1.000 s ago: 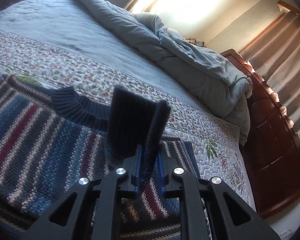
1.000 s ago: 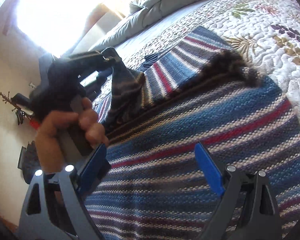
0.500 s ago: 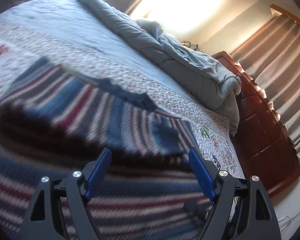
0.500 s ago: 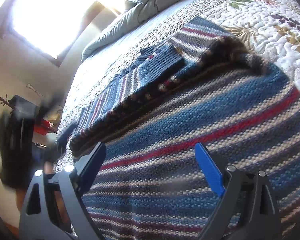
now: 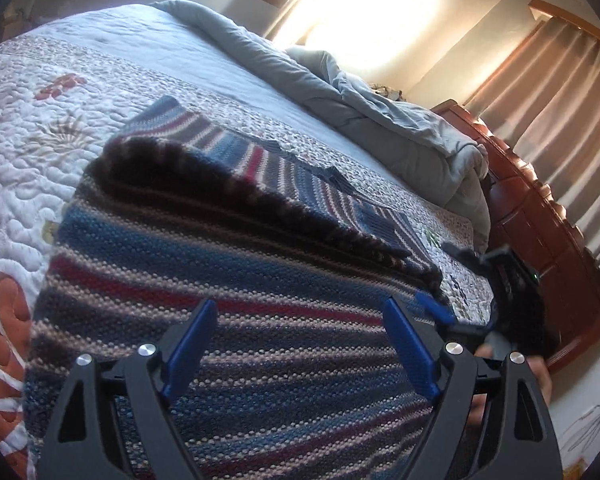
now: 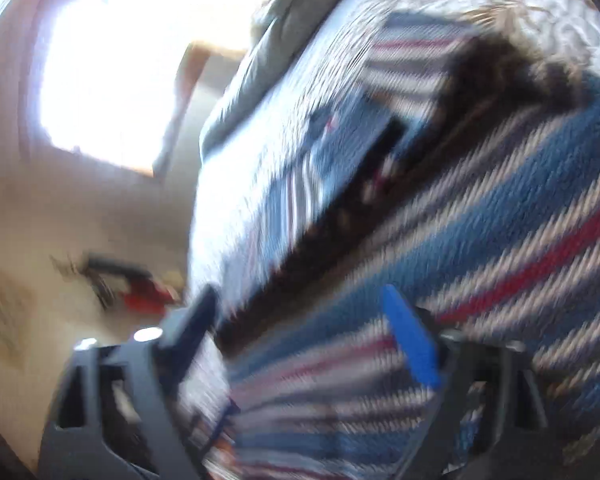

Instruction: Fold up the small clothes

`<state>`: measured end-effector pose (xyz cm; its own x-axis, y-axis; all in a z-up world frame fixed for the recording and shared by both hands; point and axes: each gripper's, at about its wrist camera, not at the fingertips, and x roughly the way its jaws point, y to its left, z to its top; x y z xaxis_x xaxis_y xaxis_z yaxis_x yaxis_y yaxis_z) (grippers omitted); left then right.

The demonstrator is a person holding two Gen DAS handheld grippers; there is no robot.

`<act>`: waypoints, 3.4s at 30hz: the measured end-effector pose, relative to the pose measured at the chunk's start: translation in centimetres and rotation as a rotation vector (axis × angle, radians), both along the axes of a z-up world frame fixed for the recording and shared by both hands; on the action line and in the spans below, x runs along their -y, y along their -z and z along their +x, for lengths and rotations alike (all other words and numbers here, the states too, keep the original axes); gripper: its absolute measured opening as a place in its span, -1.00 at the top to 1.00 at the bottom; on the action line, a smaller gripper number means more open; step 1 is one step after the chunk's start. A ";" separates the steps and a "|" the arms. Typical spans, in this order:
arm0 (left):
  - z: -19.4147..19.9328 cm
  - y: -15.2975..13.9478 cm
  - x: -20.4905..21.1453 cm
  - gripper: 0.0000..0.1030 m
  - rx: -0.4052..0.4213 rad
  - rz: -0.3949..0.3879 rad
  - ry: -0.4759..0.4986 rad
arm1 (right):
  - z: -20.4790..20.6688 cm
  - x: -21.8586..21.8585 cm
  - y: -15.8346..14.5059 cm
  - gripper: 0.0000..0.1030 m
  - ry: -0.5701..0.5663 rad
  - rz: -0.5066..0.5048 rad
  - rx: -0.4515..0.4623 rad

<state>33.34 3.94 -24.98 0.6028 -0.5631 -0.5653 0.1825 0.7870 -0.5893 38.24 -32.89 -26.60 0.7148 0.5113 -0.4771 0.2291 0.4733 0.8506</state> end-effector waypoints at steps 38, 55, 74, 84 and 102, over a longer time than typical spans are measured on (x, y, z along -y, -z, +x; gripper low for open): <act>-0.7 0.6 -0.1 -0.67 0.013 0.087 0.017 | 14.1 0.8 -4.9 0.85 0.007 -0.418 -0.055; -0.4 1.2 0.2 -0.67 -0.009 0.077 0.037 | 13.5 7.4 1.5 0.20 0.069 -0.187 -0.278; -0.3 1.5 0.6 -0.67 -0.008 0.095 0.051 | 16.9 2.7 -2.6 0.89 -0.080 -0.676 -0.164; -0.4 1.3 0.7 -0.67 -0.008 0.105 0.052 | 14.3 1.4 -3.7 0.46 -0.056 -0.743 -0.056; -0.4 1.9 1.8 -0.67 -0.059 0.160 0.071 | 2.4 3.9 -5.4 0.12 -0.157 -0.594 -0.075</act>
<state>32.93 2.13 -26.88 0.5278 -0.5030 -0.6844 0.2094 0.8580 -0.4691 40.64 -36.82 -21.24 0.6058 0.2392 -0.7588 0.1675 0.8940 0.4156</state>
